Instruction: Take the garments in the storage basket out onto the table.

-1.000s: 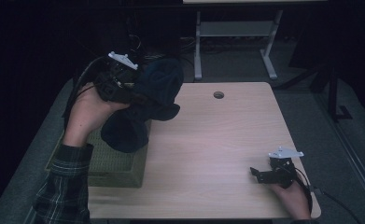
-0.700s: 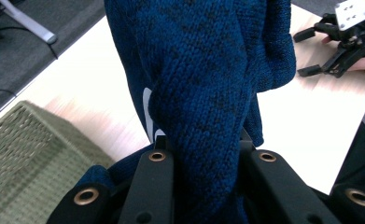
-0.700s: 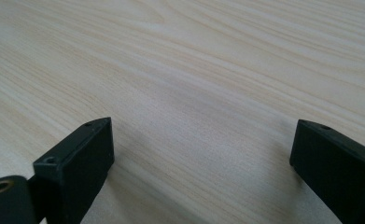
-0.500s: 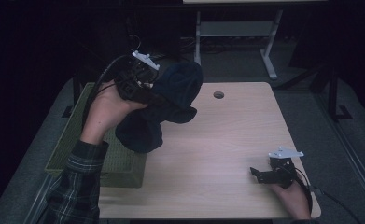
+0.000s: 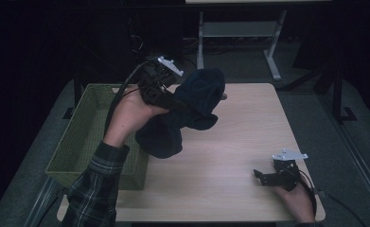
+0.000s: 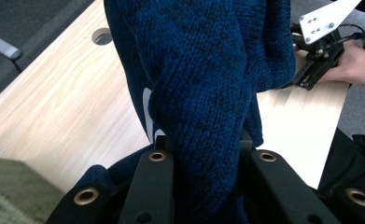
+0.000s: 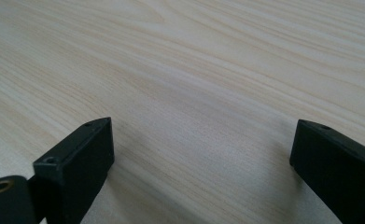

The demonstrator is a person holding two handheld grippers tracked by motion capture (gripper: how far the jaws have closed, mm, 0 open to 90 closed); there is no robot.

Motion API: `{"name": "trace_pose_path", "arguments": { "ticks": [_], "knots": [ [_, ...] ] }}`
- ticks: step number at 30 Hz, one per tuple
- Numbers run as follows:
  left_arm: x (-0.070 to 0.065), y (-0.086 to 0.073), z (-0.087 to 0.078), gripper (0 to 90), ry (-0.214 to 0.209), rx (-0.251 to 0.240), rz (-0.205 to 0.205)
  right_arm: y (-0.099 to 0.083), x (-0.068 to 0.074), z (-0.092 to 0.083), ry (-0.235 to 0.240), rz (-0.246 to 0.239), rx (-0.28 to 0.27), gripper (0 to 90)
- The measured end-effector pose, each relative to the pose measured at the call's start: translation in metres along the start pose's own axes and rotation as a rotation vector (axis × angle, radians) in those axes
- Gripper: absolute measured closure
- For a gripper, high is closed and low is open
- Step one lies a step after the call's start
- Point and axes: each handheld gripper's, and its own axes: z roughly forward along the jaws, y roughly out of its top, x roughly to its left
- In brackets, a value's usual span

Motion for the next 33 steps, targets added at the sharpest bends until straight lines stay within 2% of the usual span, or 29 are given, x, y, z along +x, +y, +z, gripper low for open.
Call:
{"name": "trace_pose_path", "arguments": {
  "ticks": [3, 10, 16, 28, 33],
  "knots": [
    [-0.004, 0.003, 0.009, 77.1, -0.008, -0.007, -0.004, 0.0, 0.0, 0.0, 0.0, 0.0, 0.0, 5.9],
    [-0.012, 0.009, 0.03, 77.1, -0.03, 0.02, 0.021, 0.0, 0.0, 0.0, -0.001, -0.002, -0.001, 5.9],
    [-0.021, 0.013, 0.051, 77.1, -0.053, 0.019, 0.017, 0.0, 0.0, 0.0, -0.001, -0.001, -0.001, 5.8],
    [-0.036, 0.01, 0.095, 77.1, -0.107, 0.027, 0.011, 0.0, 0.0, 0.0, 0.0, -0.001, -0.001, 5.8],
    [-0.04, 0.009, 0.11, 77.1, -0.108, 0.038, 0.005, 0.0, 0.0, 0.0, -0.001, 0.0, -0.001, 5.8]
  ]
}}
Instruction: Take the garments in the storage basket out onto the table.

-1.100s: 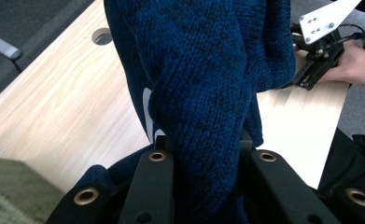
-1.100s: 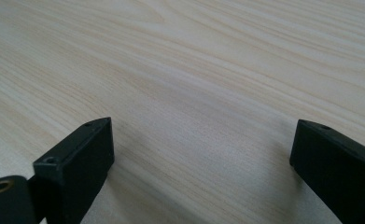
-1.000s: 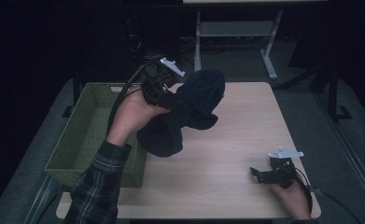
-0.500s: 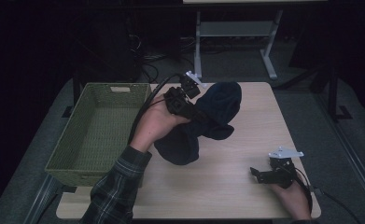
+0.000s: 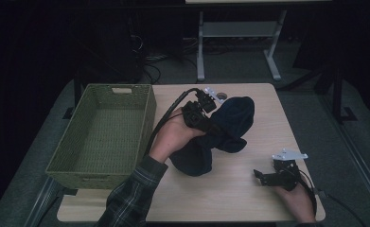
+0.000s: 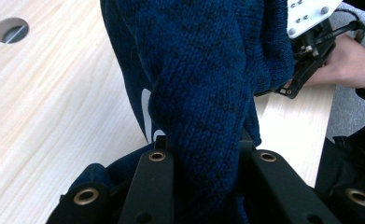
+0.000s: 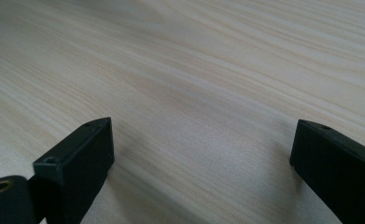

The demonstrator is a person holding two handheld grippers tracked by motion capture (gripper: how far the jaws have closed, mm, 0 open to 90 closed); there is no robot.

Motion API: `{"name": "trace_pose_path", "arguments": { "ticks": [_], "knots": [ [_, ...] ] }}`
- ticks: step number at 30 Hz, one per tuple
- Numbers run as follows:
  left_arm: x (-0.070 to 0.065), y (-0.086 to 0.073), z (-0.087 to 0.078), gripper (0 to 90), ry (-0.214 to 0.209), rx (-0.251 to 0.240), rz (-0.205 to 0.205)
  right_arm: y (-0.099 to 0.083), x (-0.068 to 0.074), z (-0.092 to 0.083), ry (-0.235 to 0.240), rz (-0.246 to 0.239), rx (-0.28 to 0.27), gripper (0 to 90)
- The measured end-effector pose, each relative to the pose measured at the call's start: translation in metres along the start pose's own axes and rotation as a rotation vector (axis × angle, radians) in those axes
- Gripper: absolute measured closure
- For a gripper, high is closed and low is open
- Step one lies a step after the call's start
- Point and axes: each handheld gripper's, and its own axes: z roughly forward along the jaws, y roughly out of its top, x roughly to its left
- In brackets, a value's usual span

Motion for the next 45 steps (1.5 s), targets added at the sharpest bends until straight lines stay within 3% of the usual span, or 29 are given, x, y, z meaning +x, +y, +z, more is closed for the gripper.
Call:
{"name": "trace_pose_path", "arguments": {
  "ticks": [11, 21, 26, 33, 39, 45],
  "knots": [
    [0.0, -0.002, 0.034, 76.9, -0.016, 0.016, -0.022, 0.0, 0.0, 0.0, 0.001, -0.002, -0.001, 5.8],
    [0.001, -0.007, 0.073, 76.5, -0.058, 0.045, -0.053, 0.0, 0.0, 0.0, 0.0, -0.004, -0.001, 5.8],
    [0.005, -0.01, 0.084, 76.0, -0.073, 0.041, -0.063, 0.0, 0.0, 0.0, 0.0, -0.004, -0.001, 5.8],
    [0.015, -0.014, 0.097, 75.2, -0.069, 0.045, -0.084, 0.0, 0.0, 0.0, 0.002, -0.005, 0.001, 5.8],
    [0.029, -0.022, 0.111, 74.7, -0.08, 0.046, -0.128, 0.0, 0.0, 0.0, 0.003, -0.004, 0.002, 5.8],
    [0.04, -0.03, 0.127, 71.1, -0.047, 0.057, -0.15, 0.0, 0.0, 0.0, 0.005, -0.004, 0.001, 5.8]
  ]
}}
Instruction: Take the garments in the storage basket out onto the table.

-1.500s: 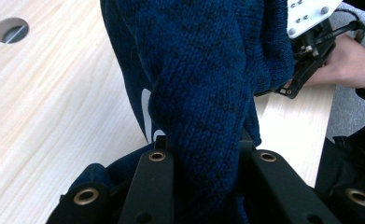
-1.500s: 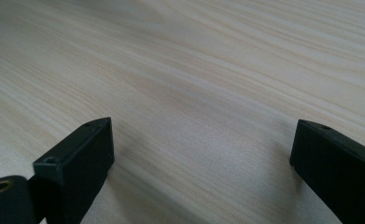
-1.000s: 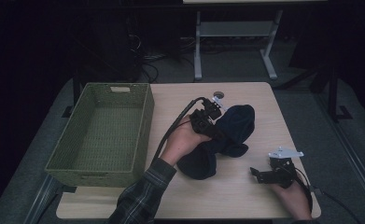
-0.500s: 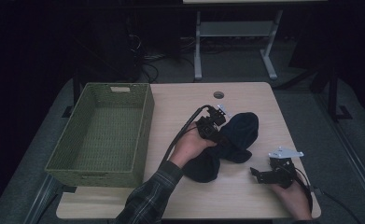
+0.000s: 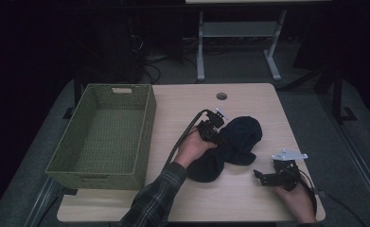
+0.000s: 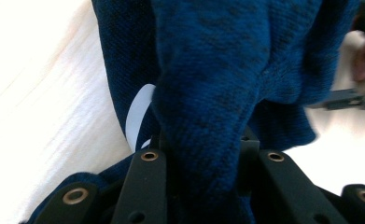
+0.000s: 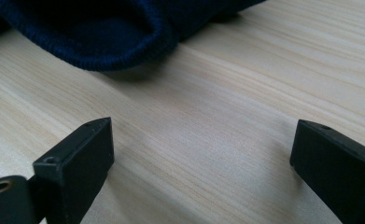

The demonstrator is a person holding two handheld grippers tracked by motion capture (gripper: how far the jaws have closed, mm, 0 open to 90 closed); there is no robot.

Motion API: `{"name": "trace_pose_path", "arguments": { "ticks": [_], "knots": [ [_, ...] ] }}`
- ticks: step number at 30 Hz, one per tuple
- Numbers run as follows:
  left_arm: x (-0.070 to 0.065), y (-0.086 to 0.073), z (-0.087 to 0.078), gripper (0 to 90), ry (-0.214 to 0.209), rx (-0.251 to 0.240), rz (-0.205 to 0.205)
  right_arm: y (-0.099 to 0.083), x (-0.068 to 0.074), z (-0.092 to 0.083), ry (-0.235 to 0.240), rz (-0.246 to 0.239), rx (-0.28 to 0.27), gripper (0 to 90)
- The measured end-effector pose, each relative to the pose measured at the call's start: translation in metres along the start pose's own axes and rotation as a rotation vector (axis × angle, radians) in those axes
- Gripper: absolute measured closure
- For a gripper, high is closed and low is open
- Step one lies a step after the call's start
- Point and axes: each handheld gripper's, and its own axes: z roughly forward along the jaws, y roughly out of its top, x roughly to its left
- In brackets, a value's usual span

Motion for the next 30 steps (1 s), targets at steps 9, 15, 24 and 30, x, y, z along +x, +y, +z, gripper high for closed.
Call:
{"name": "trace_pose_path", "arguments": {
  "ticks": [9, 15, 24, 30],
  "knots": [
    [0.013, -0.008, 0.022, 69.7, 0.023, 0.016, -0.012, 0.0, 0.0, 0.0, 0.002, -0.003, -0.001, 5.8],
    [0.013, -0.008, 0.024, 65.0, 0.027, 0.013, -0.01, 0.0, 0.0, 0.0, 0.002, -0.004, 0.0, 5.8],
    [0.009, -0.005, -0.001, 38.7, 0.093, -0.011, 0.022, 0.0, 0.0, 0.0, 0.002, -0.002, -0.001, 5.8],
    [0.006, -0.008, -0.023, 30.8, 0.128, -0.055, 0.039, 0.0, 0.0, 0.0, 0.001, -0.004, 0.0, 5.8]
  ]
}}
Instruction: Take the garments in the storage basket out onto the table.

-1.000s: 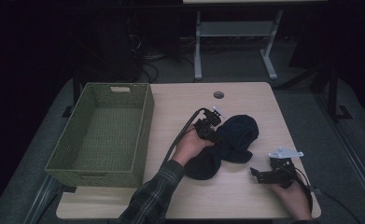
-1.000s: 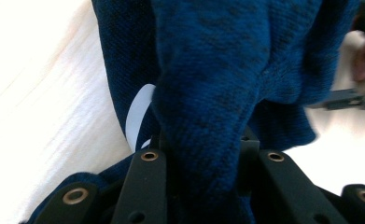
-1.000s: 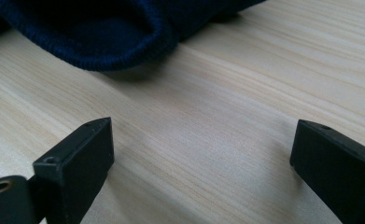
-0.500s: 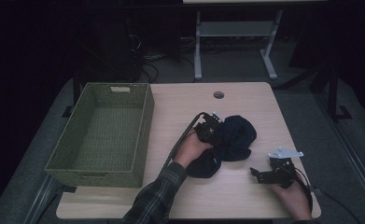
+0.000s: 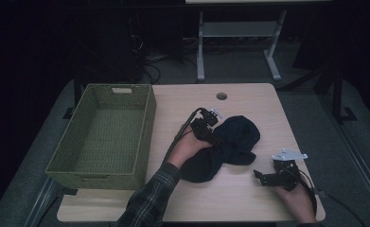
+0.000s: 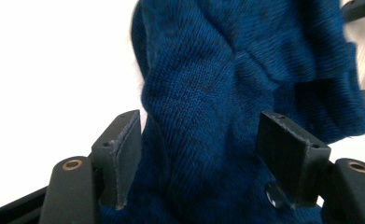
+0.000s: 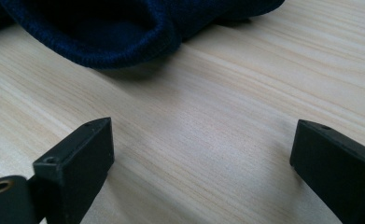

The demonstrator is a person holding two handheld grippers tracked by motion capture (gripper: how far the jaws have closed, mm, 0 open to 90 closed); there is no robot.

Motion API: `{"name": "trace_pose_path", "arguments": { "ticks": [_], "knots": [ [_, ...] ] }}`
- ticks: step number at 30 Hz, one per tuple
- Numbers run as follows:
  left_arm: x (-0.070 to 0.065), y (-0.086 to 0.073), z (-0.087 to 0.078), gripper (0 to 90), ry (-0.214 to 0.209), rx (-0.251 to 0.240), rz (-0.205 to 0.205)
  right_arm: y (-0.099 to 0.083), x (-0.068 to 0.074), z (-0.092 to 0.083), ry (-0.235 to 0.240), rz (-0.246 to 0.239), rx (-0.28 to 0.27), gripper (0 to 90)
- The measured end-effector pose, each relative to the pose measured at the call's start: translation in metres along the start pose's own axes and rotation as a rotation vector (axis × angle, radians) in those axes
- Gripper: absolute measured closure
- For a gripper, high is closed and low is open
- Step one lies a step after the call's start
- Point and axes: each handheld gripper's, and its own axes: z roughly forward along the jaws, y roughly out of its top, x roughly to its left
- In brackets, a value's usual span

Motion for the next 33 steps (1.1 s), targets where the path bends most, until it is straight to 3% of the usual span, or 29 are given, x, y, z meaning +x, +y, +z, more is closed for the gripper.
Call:
{"name": "trace_pose_path", "arguments": {
  "ticks": [6, 15, 23, 33],
  "knots": [
    [-0.003, -0.007, -0.02, 29.9, -0.007, -0.024, -0.005, 0.0, 0.0, 0.0, 0.001, 0.0, 0.0, 5.8],
    [-0.008, -0.028, -0.045, 30.4, 0.028, -0.054, -0.005, 0.0, 0.0, 0.0, 0.0, -0.001, 0.0, 5.8],
    [-0.017, -0.053, -0.055, 29.7, 0.054, -0.066, -0.004, 0.0, 0.0, 0.0, 0.0, 0.0, 0.0, 5.8],
    [-0.033, -0.091, -0.058, 17.3, 0.118, -0.116, 0.004, 0.0, 0.0, 0.0, 0.0, 0.0, 0.0, 5.8]
  ]
}}
